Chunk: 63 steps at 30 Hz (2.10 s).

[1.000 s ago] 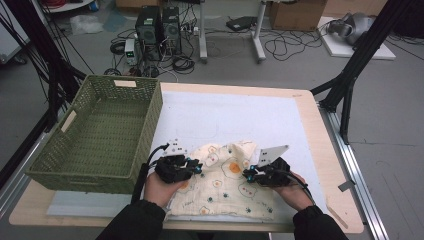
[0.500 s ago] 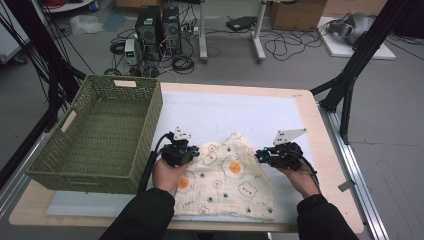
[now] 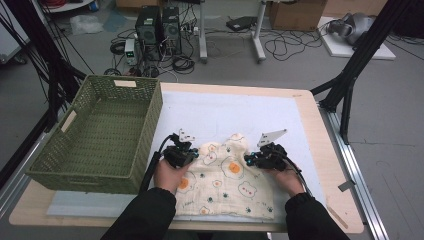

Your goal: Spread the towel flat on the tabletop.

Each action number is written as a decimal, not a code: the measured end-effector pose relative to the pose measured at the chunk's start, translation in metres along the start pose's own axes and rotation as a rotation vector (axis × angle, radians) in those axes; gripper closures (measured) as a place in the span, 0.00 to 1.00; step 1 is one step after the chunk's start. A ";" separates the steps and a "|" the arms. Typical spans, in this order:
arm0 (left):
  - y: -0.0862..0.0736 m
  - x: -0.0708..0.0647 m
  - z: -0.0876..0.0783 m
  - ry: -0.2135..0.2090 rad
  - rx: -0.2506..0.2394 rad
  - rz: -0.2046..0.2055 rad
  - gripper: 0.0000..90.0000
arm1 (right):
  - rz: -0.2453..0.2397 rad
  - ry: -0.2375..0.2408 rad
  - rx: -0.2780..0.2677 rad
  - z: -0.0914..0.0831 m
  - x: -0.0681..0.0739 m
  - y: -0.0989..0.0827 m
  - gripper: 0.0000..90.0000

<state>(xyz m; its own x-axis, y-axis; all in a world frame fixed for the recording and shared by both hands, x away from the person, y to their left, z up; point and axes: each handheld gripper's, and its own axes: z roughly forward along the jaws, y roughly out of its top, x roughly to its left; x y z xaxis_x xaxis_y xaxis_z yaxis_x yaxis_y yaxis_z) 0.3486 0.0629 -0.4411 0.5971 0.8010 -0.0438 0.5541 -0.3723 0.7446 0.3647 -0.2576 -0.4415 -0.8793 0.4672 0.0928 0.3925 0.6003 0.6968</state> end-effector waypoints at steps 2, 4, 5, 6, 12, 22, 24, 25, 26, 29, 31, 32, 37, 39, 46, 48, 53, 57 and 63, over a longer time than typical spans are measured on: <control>0.001 0.000 -0.005 0.021 -0.022 -0.001 0.99 | -0.016 -0.044 0.012 -0.007 0.002 0.002 0.99; 0.004 0.001 -0.012 0.052 -0.070 -0.009 0.99 | -0.019 -0.065 -0.004 -0.012 0.001 0.003 0.99; 0.005 0.003 -0.015 0.065 -0.096 -0.023 0.99 | -0.017 -0.081 -0.019 -0.019 0.001 0.004 0.99; 0.006 0.004 -0.019 0.083 -0.119 -0.033 0.99 | -0.020 -0.101 -0.033 -0.026 0.000 0.004 0.99; 0.011 0.007 -0.031 0.132 -0.227 -0.073 0.95 | -0.053 -0.221 -0.085 -0.065 0.002 0.013 0.99; 0.003 0.003 -0.005 0.076 -0.033 -0.029 0.85 | 0.051 -0.136 -0.016 -0.026 -0.016 0.000 0.71; -0.001 0.004 0.000 0.068 0.000 -0.028 0.88 | 0.061 -0.107 -0.037 -0.018 -0.016 0.001 0.73; -0.003 0.005 0.000 0.064 -0.014 -0.030 0.91 | 0.072 -0.091 -0.050 -0.015 -0.016 0.002 0.75; -0.004 0.005 -0.001 0.057 -0.012 -0.033 0.94 | 0.074 -0.083 -0.056 -0.012 -0.015 0.003 0.78; -0.004 0.005 -0.003 0.057 -0.003 -0.013 0.95 | 0.040 -0.064 -0.037 -0.002 -0.006 0.007 0.80; -0.004 0.004 -0.003 0.058 -0.002 -0.015 0.94 | 0.015 -0.074 -0.010 0.005 0.000 0.009 0.80; -0.004 0.004 -0.002 0.056 -0.003 -0.018 0.93 | 0.005 -0.086 -0.002 0.008 0.003 0.010 0.80; -0.004 0.004 -0.002 0.052 -0.005 -0.018 0.92 | -0.011 -0.073 0.006 0.011 0.008 0.011 0.97; -0.004 0.005 -0.002 0.052 -0.004 -0.018 0.95 | -0.019 -0.079 0.014 0.010 0.009 0.012 0.98; -0.004 0.005 -0.002 0.051 -0.005 -0.017 0.95 | -0.067 -0.288 -0.016 -0.037 0.007 0.021 0.98; -0.004 0.005 -0.002 0.054 -0.006 -0.017 0.94 | -0.062 -0.324 -0.044 -0.054 0.004 0.023 0.98; -0.003 0.005 -0.004 0.061 -0.035 -0.029 0.85 | 0.011 -0.302 -0.054 -0.050 -0.009 0.010 0.81; -0.002 0.005 -0.007 0.074 -0.058 -0.029 0.85 | 0.069 -0.198 -0.041 -0.035 -0.014 -0.003 0.74; -0.001 0.012 -0.003 0.103 -0.090 -0.070 0.84 | 0.056 -0.130 0.026 -0.019 -0.008 -0.013 0.81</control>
<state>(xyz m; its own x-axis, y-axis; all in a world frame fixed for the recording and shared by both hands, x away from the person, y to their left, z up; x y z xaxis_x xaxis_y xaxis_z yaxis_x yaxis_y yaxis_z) 0.3532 0.0740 -0.4407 0.4935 0.8691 -0.0330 0.5358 -0.2739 0.7987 0.3618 -0.2816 -0.4380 -0.8137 0.5801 0.0369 0.4485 0.5863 0.6746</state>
